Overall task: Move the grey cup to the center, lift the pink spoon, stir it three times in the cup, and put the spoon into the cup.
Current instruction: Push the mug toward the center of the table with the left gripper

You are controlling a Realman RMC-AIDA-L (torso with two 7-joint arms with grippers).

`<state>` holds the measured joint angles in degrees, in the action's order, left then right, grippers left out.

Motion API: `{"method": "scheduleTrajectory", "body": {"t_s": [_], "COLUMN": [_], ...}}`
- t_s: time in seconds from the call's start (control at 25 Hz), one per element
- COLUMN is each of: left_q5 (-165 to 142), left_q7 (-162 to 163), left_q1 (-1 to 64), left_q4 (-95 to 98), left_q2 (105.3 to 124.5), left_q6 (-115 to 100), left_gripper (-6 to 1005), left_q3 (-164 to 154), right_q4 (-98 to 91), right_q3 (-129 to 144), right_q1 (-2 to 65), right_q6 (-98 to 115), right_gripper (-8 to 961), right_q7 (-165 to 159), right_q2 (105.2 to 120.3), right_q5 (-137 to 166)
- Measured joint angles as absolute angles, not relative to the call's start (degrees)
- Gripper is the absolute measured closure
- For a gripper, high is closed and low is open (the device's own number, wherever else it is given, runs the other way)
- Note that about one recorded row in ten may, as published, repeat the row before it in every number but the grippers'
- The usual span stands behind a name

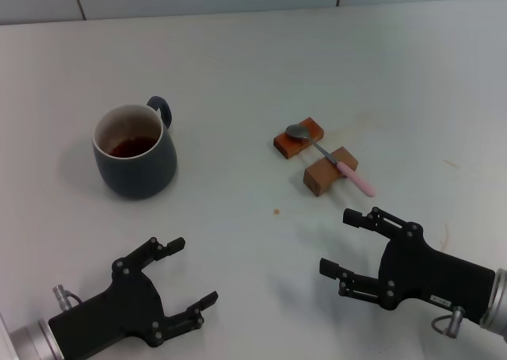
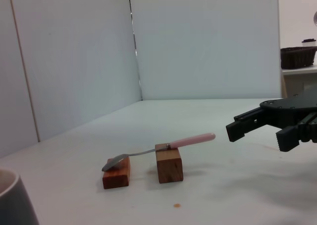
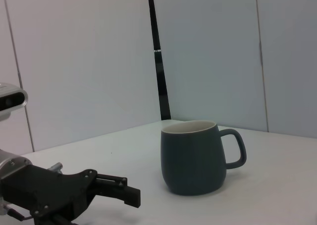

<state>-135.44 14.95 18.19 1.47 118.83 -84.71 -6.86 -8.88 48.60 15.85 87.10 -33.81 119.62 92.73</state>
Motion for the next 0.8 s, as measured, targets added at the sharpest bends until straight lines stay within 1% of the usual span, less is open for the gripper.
{"method": "scheduleTrajectory", "body": {"t_s": [0.44, 0.64, 0.8], "left_q5": [-135.0, -130.6, -129.2], "left_q7": [14.8, 10.8, 5.2], "left_q1": [18.1, 14.3, 13.2], "left_q4": [1.4, 1.0, 0.8], "left_q2": [118.82, 118.53, 118.56], "left_q6": [-85.1, -92.1, -94.0], "left_gripper": [149, 151, 236], "left_q3": [-6.2, 7.9, 18.7], "right_q4": [-8.9, -8.8, -8.8], "right_q3": [48.6, 48.6, 48.6], "right_q1": [15.9, 15.7, 15.5], "right_q6": [87.1, 87.1, 87.1], "right_gripper": [118, 118, 118], "right_q7": [-33.8, -33.6, -33.5], "right_q2": [119.62, 119.61, 119.61], "right_q5": [92.7, 92.7, 92.7]}}
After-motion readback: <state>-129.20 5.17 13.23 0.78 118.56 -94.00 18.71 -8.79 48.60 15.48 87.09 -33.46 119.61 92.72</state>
